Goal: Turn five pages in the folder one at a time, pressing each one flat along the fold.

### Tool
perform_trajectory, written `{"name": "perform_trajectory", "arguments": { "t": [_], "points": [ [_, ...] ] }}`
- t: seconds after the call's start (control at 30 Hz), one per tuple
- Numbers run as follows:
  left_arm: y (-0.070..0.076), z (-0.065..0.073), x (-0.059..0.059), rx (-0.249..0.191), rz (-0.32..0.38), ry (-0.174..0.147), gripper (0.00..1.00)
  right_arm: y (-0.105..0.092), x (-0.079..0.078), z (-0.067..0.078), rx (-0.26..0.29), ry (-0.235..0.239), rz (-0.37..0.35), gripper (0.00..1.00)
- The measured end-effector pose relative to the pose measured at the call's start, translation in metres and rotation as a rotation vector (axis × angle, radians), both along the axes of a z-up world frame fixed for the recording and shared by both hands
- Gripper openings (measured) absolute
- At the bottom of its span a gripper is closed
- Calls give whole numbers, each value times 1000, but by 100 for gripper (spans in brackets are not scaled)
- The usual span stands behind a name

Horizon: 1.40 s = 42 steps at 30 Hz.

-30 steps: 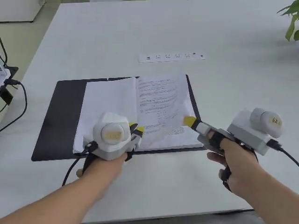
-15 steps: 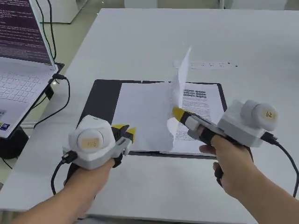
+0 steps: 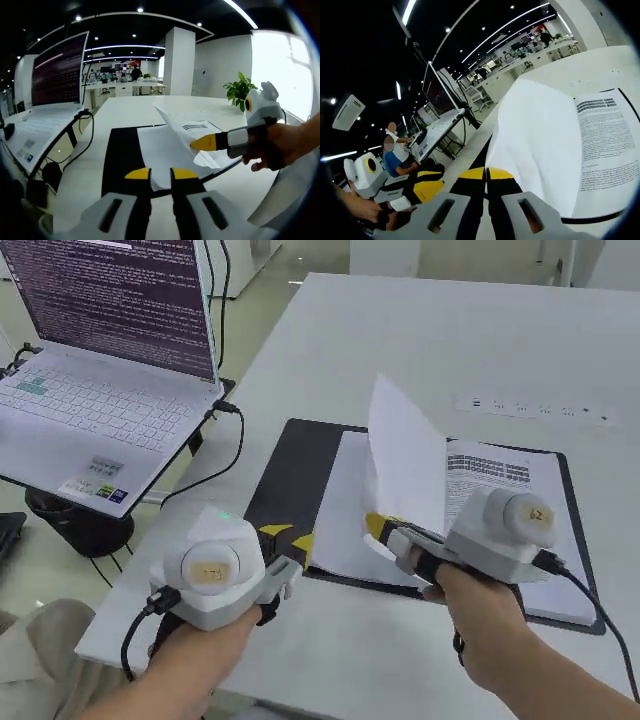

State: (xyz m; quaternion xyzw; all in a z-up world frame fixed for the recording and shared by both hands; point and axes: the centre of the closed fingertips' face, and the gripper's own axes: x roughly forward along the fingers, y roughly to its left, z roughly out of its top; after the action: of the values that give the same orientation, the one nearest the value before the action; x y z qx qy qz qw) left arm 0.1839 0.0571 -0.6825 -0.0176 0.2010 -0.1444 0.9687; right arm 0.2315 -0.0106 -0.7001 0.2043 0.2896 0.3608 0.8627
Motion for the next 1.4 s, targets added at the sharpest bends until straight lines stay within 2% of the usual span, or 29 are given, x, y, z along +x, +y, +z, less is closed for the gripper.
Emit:
{"name": "perform_trajectory", "arguments": {
  "t": [0.07, 0.1, 0.17, 0.2, 0.3, 0.43, 0.6, 0.67, 0.8, 0.97, 1.0, 1.07, 1.13, 1.27, 1.4],
  "points": [
    [4, -5, -5, 21, -3, 14, 13, 9, 1, -15, -51, 9, 23, 0],
    [6, -8, -6, 24, -3, 20, 13, 12, 2, -20, -74, -4, 33, 0],
    [8, -13, -9, 24, -3, 35, 13, 22, 0, -29, -93, 8, 62, 0],
    [9, -17, -10, 31, -2, 46, 13, 25, -1, -35, -118, -6, 72, 0],
    [10, -23, -12, 34, -2, 60, 13, 33, -3, -43, -132, 5, 91, 2],
    [9, -30, -12, 44, -6, 79, 13, 36, -1, -62, -154, 23, 113, 5],
    [10, -36, -9, 46, -5, 94, 13, 39, -4, -71, -147, 46, 128, 8],
    [10, -36, -8, 52, -7, 96, 13, 39, -5, -76, -143, 57, 138, 6],
    [15, -37, -6, 54, 3, 99, 13, 46, -12, -72, -110, 68, 161, 7],
    [18, -39, -6, 61, 9, 103, 13, 48, -18, -80, -112, 87, 182, 8],
    [18, -39, -6, 59, 8, 105, 12, 49, -20, -81, -104, 107, 185, 9],
    [16, -38, -4, 61, 4, 104, 12, 47, -20, -79, -106, 94, 180, 9],
    [12, -38, -1, 59, -3, 103, 13, 45, -22, -77, -90, 104, 180, 9],
    [5, -37, 9, 63, -16, 97, 13, 33, -22, -62, -51, 84, 152, 6],
    [-10, -42, 23, 80, -58, 99, 13, 8, -7, -45, -10, 58, 82, 4]
  ]
}}
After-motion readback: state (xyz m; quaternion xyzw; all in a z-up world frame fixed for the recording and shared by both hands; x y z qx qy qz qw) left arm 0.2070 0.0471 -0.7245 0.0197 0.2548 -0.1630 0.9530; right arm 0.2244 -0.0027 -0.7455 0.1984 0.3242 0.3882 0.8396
